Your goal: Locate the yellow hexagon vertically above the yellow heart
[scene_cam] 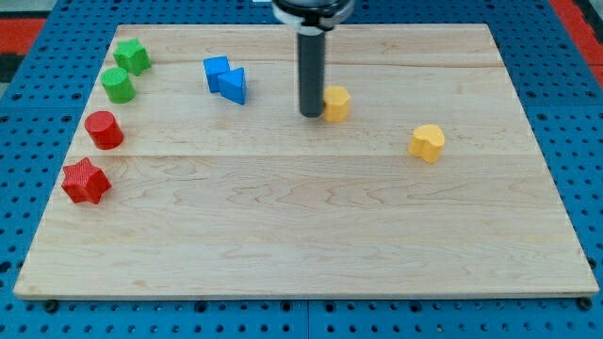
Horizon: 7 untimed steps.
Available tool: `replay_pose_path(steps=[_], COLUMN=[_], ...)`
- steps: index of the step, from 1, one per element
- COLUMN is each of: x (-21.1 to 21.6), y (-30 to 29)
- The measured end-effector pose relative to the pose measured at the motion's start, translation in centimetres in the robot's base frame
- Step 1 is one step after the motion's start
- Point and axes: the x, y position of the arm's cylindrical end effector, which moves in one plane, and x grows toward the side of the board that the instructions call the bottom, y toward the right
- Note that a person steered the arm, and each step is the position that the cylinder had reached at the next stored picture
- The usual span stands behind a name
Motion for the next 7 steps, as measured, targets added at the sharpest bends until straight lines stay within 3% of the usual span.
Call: replay_pose_path(steps=[2,3,7], x=[-1.8,-3.9,-2.9], y=[0.9,5.4,10.3])
